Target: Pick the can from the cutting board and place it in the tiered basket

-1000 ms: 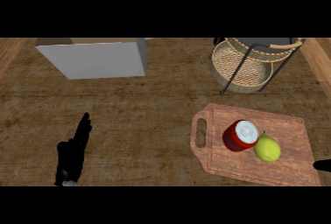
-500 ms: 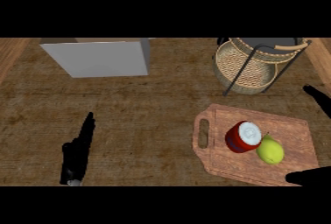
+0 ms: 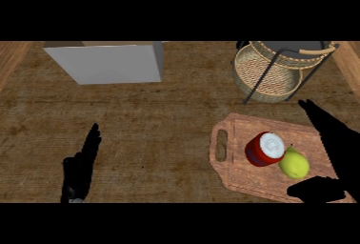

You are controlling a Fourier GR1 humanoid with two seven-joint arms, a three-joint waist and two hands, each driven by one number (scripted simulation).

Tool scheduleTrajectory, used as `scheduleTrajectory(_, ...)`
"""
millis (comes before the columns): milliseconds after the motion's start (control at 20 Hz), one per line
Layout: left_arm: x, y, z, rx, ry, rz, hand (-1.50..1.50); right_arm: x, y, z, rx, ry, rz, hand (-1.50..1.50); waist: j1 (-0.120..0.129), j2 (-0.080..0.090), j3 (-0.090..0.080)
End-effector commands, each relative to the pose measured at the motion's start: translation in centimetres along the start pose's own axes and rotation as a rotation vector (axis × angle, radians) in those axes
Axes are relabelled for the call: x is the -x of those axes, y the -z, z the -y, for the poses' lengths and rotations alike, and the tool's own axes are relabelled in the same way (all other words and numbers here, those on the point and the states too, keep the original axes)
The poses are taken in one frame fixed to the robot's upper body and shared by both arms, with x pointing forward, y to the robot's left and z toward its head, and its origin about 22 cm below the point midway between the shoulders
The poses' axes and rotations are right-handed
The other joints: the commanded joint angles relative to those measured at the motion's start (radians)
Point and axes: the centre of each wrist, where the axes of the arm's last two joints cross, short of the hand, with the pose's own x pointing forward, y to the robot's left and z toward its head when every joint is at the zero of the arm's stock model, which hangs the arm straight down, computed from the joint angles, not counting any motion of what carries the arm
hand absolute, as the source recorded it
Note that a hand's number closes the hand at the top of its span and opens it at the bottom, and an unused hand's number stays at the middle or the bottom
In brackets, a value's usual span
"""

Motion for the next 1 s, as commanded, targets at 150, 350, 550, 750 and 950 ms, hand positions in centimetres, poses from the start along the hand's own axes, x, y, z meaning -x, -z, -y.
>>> scheduleTrajectory(150,-0.2,-0.4,0.3,0.011,0.017,-0.019,0.00,-3.1,1.1,-2.4,-0.066,-0.100,-0.069,-1.50,-0.001,0.002,-0.002)
scheduleTrajectory(350,1.1,-1.6,1.1,-0.003,0.008,-0.026,0.00,-2.6,2.3,-3.0,-0.096,-0.065,-0.063,-1.50,-0.003,0.001,-0.001)
scheduleTrajectory(550,-0.7,1.0,0.5,-0.002,-0.001,-0.041,0.00,-5.0,2.2,-3.7,-0.116,-0.092,-0.066,-1.50,-0.006,0.002,-0.002)
scheduleTrajectory(750,0.2,0.2,0.1,0.000,0.013,-0.042,0.00,-3.4,2.8,-5.2,-0.182,-0.195,-0.130,-1.50,-0.006,0.002,-0.002)
scheduleTrajectory(950,-0.5,-0.2,0.0,-0.007,-0.004,-0.042,0.00,-2.4,2.8,-4.7,-0.223,-0.195,-0.171,-1.50,-0.010,0.000,-0.002)
